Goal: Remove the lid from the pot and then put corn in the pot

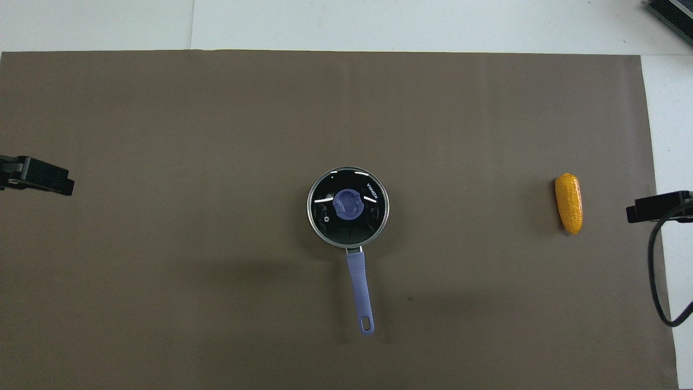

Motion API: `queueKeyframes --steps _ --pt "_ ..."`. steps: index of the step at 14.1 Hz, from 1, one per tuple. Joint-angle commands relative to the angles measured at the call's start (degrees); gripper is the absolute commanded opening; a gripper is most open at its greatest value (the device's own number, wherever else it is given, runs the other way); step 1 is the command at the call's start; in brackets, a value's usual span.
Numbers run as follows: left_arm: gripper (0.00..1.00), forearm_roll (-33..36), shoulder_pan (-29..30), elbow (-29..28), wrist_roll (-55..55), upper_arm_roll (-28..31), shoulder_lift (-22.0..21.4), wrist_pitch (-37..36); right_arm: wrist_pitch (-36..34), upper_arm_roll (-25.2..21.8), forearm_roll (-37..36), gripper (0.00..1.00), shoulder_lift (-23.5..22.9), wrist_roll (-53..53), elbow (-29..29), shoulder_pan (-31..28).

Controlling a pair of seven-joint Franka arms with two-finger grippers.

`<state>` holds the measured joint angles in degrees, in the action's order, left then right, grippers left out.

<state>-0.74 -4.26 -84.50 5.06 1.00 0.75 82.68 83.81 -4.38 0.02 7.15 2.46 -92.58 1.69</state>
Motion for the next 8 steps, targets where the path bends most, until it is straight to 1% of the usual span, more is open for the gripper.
queueKeyframes --steps 1,8 --pt "1.0 -0.67 0.13 1.27 0.92 0.15 0.3 -0.68 -0.32 0.33 -0.99 1.0 0.5 3.07 -0.05 -0.73" --pt "1.0 -0.84 0.04 0.92 0.92 0.06 0.13 -0.68 -0.32 0.25 -0.9 1.0 0.67 2.99 -0.23 -0.73"
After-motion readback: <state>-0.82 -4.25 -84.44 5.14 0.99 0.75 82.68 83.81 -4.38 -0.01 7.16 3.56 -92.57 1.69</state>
